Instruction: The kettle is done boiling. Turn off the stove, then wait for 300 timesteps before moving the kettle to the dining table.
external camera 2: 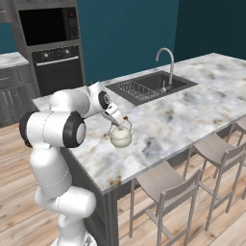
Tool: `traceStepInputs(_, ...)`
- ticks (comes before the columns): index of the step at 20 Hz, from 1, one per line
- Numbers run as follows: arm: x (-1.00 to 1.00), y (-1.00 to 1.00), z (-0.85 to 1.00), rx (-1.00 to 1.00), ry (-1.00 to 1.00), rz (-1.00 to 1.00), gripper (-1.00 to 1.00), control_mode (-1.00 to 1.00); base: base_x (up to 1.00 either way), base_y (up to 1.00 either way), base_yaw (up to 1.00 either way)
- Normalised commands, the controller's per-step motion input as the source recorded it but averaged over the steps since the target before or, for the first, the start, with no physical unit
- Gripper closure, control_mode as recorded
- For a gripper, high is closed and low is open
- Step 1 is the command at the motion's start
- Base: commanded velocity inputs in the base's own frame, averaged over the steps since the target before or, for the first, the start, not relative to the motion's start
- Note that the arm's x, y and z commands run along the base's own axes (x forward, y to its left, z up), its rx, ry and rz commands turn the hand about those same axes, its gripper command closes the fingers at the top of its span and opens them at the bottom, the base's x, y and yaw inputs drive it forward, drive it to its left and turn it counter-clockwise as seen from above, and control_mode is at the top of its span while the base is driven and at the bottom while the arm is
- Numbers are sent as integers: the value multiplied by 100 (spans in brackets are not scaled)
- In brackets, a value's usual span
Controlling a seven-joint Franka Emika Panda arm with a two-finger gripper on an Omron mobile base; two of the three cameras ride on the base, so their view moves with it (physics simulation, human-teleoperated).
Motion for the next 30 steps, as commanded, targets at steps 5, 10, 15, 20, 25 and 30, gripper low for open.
traceStepInputs(5, 2, -6, -13, 0, 0, 0, 100, -100, 0, 0, 0)
traceStepInputs(10, 2, -4, -15, 0, 0, 0, 100, -100, 0, 0, 0)
traceStepInputs(15, 3, -2, -14, 0, 0, 0, -100, -100, 0, 0, 0)
traceStepInputs(20, 0, -2, -1, 0, 0, 0, -100, -100, 0, 0, 0)
traceStepInputs(25, -1, -5, 0, 0, 0, 0, -100, -100, 0, 0, 0)
traceStepInputs(30, -3, -4, 0, 0, 0, 0, -100, -100, 0, 0, 0)
